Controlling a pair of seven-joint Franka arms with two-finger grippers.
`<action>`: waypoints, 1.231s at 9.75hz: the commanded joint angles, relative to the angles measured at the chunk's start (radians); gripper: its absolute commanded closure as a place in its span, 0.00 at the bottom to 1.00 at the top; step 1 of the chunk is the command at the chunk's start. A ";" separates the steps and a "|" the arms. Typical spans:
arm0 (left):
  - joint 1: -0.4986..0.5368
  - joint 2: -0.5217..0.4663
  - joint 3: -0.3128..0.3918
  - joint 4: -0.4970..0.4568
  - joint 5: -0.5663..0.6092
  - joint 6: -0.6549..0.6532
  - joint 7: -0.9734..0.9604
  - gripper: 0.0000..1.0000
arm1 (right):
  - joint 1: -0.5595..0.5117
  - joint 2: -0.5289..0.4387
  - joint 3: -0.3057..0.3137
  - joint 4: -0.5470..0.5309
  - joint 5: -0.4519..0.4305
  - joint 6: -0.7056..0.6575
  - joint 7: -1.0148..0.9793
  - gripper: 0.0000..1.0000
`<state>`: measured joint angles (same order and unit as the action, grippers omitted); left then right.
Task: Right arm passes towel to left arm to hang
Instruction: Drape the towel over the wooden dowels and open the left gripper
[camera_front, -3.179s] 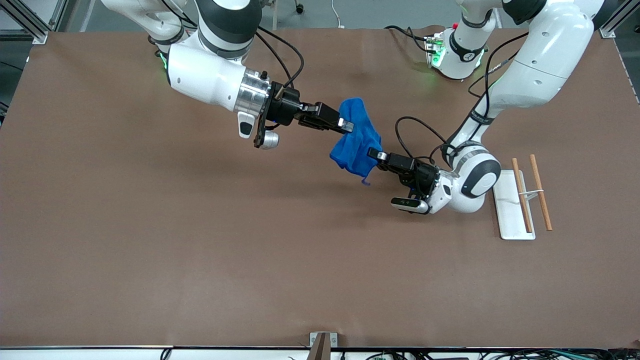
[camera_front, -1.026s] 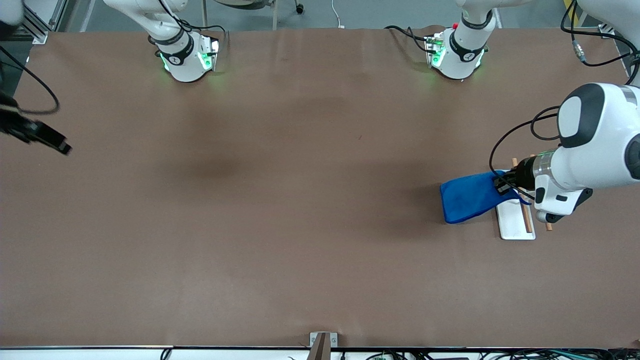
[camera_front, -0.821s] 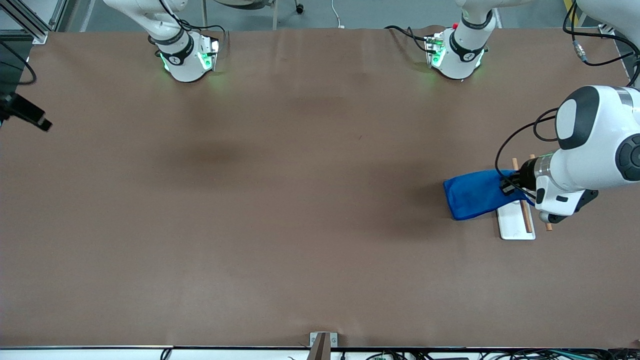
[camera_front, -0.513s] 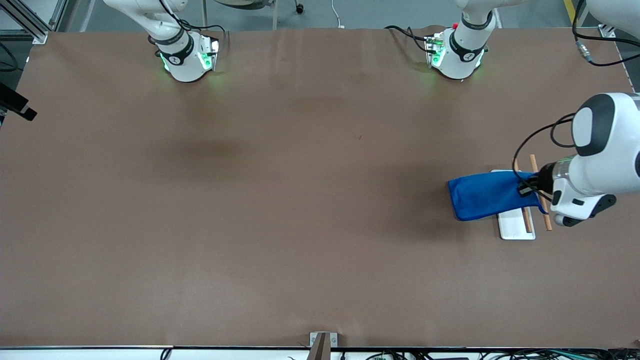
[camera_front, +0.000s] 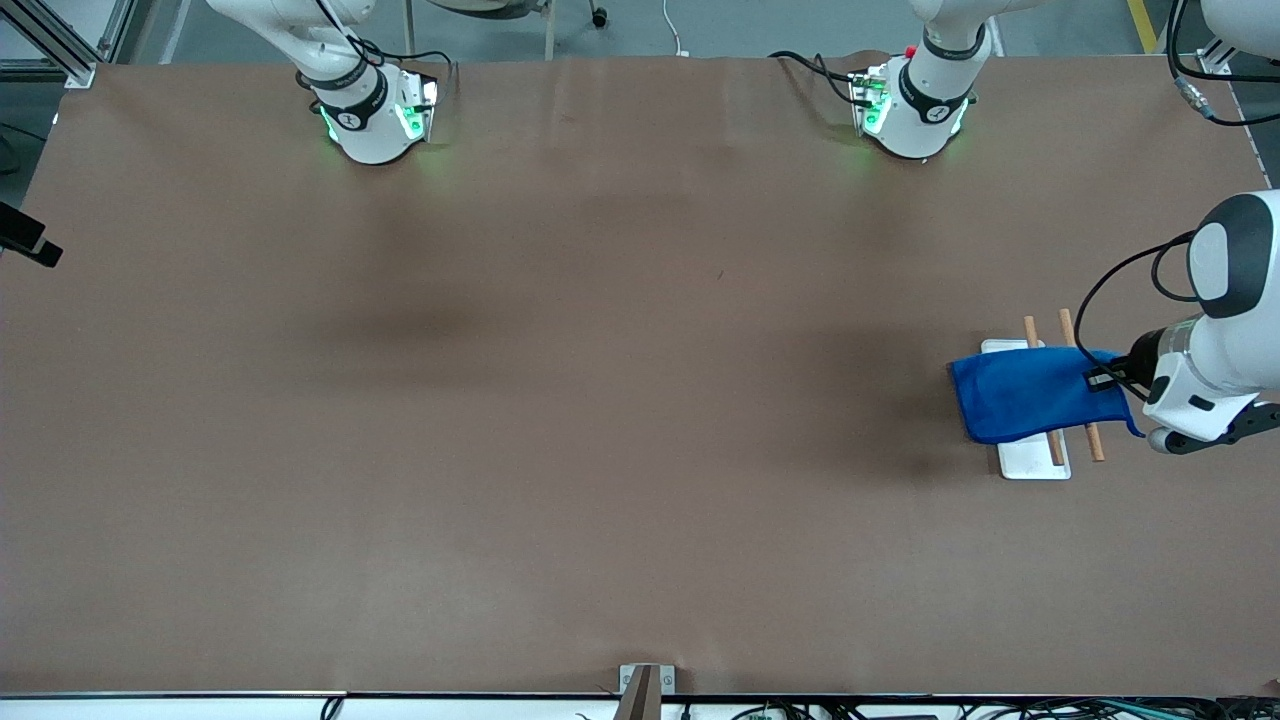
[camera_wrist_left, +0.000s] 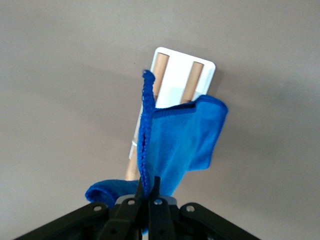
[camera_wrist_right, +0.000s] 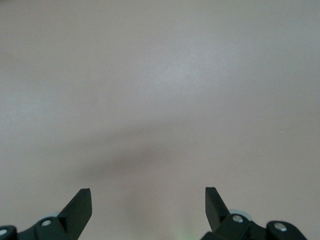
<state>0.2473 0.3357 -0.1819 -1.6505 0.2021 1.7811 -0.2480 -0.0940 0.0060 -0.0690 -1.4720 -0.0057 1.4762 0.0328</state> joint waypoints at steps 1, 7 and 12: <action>0.033 0.016 -0.002 0.009 0.022 0.018 0.094 1.00 | -0.007 0.002 0.006 0.009 -0.004 0.002 -0.016 0.00; 0.128 0.075 -0.005 0.020 0.013 0.047 0.208 1.00 | -0.004 0.000 0.006 0.001 -0.007 0.018 -0.008 0.00; 0.173 0.104 -0.004 0.021 0.013 0.087 0.279 1.00 | -0.003 0.000 0.006 0.001 -0.005 0.016 -0.004 0.00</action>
<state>0.4026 0.4085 -0.1799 -1.6232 0.2108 1.8457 0.0048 -0.0929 0.0118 -0.0679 -1.4741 -0.0057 1.4925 0.0290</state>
